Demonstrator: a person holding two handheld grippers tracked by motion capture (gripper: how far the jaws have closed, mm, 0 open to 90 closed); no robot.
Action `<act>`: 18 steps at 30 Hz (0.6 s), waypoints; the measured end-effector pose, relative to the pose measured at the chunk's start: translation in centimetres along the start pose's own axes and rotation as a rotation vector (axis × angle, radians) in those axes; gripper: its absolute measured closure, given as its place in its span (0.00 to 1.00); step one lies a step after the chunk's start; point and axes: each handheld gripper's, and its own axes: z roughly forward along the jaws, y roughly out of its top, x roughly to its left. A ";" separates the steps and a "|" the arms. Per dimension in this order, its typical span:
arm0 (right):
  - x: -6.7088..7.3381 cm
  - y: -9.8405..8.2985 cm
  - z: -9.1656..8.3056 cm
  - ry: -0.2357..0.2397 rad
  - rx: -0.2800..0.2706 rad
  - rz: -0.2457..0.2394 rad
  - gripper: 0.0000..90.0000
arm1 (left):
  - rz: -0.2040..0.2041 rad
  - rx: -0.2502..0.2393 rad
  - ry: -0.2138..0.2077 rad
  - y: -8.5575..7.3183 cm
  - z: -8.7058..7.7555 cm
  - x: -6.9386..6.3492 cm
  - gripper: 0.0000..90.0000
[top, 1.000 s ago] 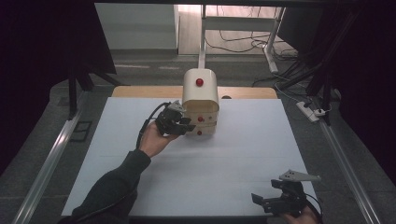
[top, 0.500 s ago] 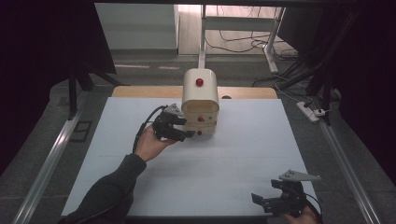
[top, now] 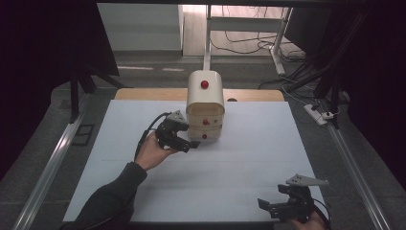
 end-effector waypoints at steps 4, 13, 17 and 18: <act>0.0 0.0 0.0 0.000 0.001 0.000 0.00 | -0.001 0.005 -0.017 -0.4 0.1 -0.3 0.14; 0.0 0.0 0.0 0.003 0.004 -0.006 0.00 | -0.019 0.007 -0.042 -1.3 0.3 -0.9 0.08; 0.1 0.0 0.0 0.005 0.005 -0.009 0.00 | -0.036 0.005 -0.059 -1.7 0.3 -1.1 0.05; 0.1 0.0 0.1 0.006 0.005 -0.010 0.00 | -0.033 0.008 -0.056 -1.8 0.3 -1.2 0.04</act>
